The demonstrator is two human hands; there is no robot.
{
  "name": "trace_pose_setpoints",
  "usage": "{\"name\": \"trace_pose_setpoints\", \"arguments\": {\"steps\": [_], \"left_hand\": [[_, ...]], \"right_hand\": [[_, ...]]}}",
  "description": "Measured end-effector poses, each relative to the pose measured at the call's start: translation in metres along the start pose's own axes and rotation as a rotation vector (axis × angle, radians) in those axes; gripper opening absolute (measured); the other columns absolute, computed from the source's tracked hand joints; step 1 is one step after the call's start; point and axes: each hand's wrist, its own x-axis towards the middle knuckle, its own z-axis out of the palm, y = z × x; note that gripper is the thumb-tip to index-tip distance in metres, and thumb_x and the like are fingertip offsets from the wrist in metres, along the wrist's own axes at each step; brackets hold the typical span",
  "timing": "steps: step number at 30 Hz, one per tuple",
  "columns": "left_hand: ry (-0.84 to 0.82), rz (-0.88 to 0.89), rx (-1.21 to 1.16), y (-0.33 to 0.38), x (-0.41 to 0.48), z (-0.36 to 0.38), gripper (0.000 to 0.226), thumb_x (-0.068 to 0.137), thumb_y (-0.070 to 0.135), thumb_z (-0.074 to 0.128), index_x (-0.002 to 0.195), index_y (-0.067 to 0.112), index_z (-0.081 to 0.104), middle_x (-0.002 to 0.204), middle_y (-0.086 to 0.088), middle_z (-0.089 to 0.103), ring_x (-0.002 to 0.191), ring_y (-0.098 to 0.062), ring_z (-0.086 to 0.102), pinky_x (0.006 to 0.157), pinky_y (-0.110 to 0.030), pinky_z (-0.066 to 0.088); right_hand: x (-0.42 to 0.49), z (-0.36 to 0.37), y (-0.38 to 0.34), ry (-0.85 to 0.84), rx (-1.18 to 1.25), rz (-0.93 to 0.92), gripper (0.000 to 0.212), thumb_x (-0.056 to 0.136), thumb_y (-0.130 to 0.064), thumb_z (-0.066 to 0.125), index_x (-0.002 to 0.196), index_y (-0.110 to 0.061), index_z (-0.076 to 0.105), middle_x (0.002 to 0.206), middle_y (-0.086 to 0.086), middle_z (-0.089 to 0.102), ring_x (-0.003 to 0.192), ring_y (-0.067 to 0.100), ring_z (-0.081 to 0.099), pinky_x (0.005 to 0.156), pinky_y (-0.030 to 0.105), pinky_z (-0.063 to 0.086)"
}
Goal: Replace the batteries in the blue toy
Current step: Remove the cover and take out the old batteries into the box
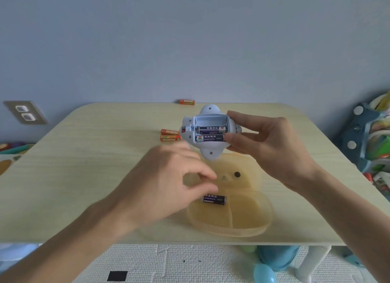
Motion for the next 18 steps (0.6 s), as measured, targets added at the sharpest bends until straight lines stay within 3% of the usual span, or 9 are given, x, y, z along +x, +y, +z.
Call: {"name": "trace_pose_setpoints", "arguments": {"steps": [4, 7, 10, 12, 15, 16, 18], "left_hand": [[0.185, -0.020, 0.082, -0.013, 0.012, -0.026, 0.014, 0.082, 0.031, 0.087, 0.087, 0.019, 0.088, 0.078, 0.007, 0.080, 0.072, -0.013, 0.063, 0.073, -0.031, 0.056], [0.256, -0.002, 0.187, -0.025, 0.012, -0.042, 0.018, 0.083, 0.031, 0.089, 0.094, 0.016, 0.086, 0.086, 0.001, 0.078, 0.080, -0.023, 0.063, 0.077, -0.032, 0.052], [0.203, -0.072, 0.226, -0.043, -0.002, -0.058, 0.052, 0.072, 0.049, 0.090, 0.114, 0.020, 0.080, 0.110, -0.002, 0.066, 0.101, -0.019, 0.060, 0.091, -0.025, 0.047], [0.120, -0.145, 0.168, -0.054, -0.016, -0.066, 0.076, 0.064, 0.061, 0.092, 0.128, 0.024, 0.071, 0.123, 0.000, 0.058, 0.113, -0.005, 0.058, 0.095, -0.018, 0.046], [0.052, -0.234, -0.036, -0.068, -0.036, -0.067, 0.089, 0.062, 0.051, 0.095, 0.141, 0.023, 0.065, 0.133, 0.006, 0.066, 0.123, -0.008, 0.065, 0.100, -0.020, 0.053], [0.055, -0.283, -0.144, -0.071, -0.042, -0.067, 0.090, 0.062, 0.045, 0.095, 0.144, 0.025, 0.063, 0.134, 0.008, 0.071, 0.123, -0.009, 0.068, 0.104, -0.022, 0.054], [0.065, -0.371, -0.333, -0.076, -0.052, -0.068, 0.089, 0.062, 0.033, 0.095, 0.145, 0.032, 0.062, 0.134, 0.013, 0.076, 0.122, -0.006, 0.072, 0.109, -0.025, 0.054]], "right_hand": [[-0.002, 0.007, -0.005, -0.031, 0.012, -0.008, 0.052, 0.090, -0.019, 0.080, 0.139, -0.020, 0.065, 0.113, -0.004, 0.082, 0.096, 0.014, 0.081, 0.100, 0.048, 0.059], [-0.005, 0.019, -0.013, -0.086, -0.007, -0.023, 0.049, 0.090, -0.021, 0.079, 0.138, -0.024, 0.066, 0.105, -0.005, 0.083, 0.095, 0.010, 0.081, 0.096, 0.055, 0.060], [-0.006, 0.036, -0.022, -0.142, -0.018, -0.020, 0.049, 0.091, -0.022, 0.078, 0.138, -0.027, 0.066, 0.098, -0.008, 0.084, 0.091, 0.007, 0.081, 0.097, 0.049, 0.060], [-0.006, 0.047, -0.025, -0.176, -0.008, -0.027, 0.049, 0.091, -0.022, 0.078, 0.138, -0.027, 0.066, 0.097, -0.009, 0.084, 0.090, 0.006, 0.081, 0.095, 0.048, 0.061], [-0.005, 0.064, -0.030, -0.224, 0.016, -0.033, 0.049, 0.092, -0.020, 0.077, 0.139, -0.025, 0.065, 0.100, -0.013, 0.083, 0.089, 0.005, 0.080, 0.078, 0.021, 0.061], [-0.005, 0.070, -0.030, -0.239, 0.020, -0.036, 0.049, 0.092, -0.020, 0.077, 0.140, -0.023, 0.065, 0.104, -0.012, 0.083, 0.091, 0.006, 0.081, 0.077, 0.021, 0.061], [-0.003, 0.079, -0.028, -0.275, 0.011, -0.059, 0.048, 0.093, -0.019, 0.076, 0.140, -0.020, 0.065, 0.116, -0.010, 0.080, 0.097, 0.010, 0.080, 0.091, 0.036, 0.063]]}}
